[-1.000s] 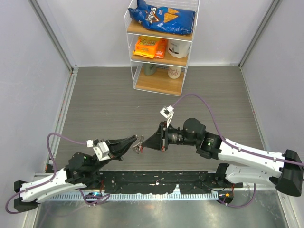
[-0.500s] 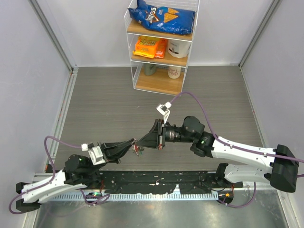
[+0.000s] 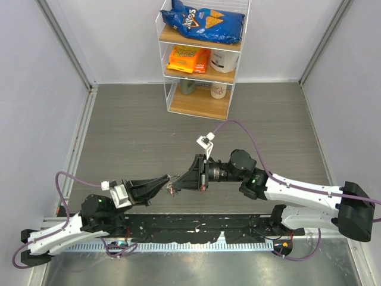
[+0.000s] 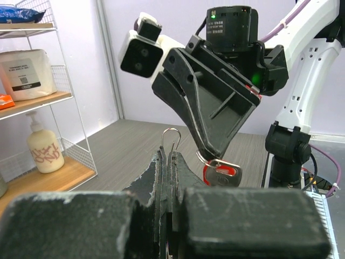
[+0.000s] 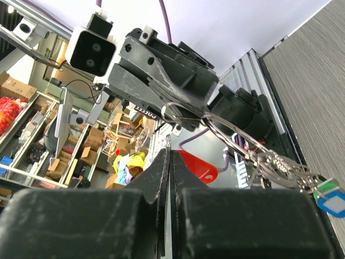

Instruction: Put the keys on the keyring

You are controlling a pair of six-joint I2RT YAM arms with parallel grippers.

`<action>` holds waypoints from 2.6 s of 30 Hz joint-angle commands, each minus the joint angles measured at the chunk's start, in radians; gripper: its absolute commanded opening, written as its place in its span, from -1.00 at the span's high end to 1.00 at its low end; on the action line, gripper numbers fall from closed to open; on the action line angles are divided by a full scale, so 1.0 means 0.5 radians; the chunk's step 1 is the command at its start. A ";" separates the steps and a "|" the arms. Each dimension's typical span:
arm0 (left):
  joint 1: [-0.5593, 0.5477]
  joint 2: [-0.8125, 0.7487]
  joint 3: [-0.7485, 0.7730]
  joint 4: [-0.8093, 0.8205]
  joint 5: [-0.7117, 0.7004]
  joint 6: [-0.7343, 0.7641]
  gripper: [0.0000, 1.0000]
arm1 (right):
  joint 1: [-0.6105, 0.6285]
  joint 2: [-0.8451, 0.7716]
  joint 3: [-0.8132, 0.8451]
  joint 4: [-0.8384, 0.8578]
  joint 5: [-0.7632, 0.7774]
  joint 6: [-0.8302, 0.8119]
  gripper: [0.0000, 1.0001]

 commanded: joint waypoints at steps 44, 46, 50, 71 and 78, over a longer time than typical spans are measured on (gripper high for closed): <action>-0.005 -0.084 0.003 0.205 0.224 -0.008 1.00 | -0.017 0.023 -0.216 0.566 0.148 0.357 0.88; -0.005 -0.084 0.000 0.205 0.224 -0.008 1.00 | -0.017 0.039 -0.216 0.600 0.148 0.378 0.89; -0.008 -0.090 0.000 0.202 0.236 -0.011 1.00 | -0.020 0.063 -0.216 0.631 0.155 0.403 0.89; -0.005 -0.111 -0.006 0.201 0.218 -0.005 1.00 | -0.020 0.110 -0.197 0.603 0.216 0.464 0.89; -0.008 -0.118 -0.009 0.201 0.202 -0.005 1.00 | -0.020 0.110 -0.237 0.695 0.280 0.529 0.89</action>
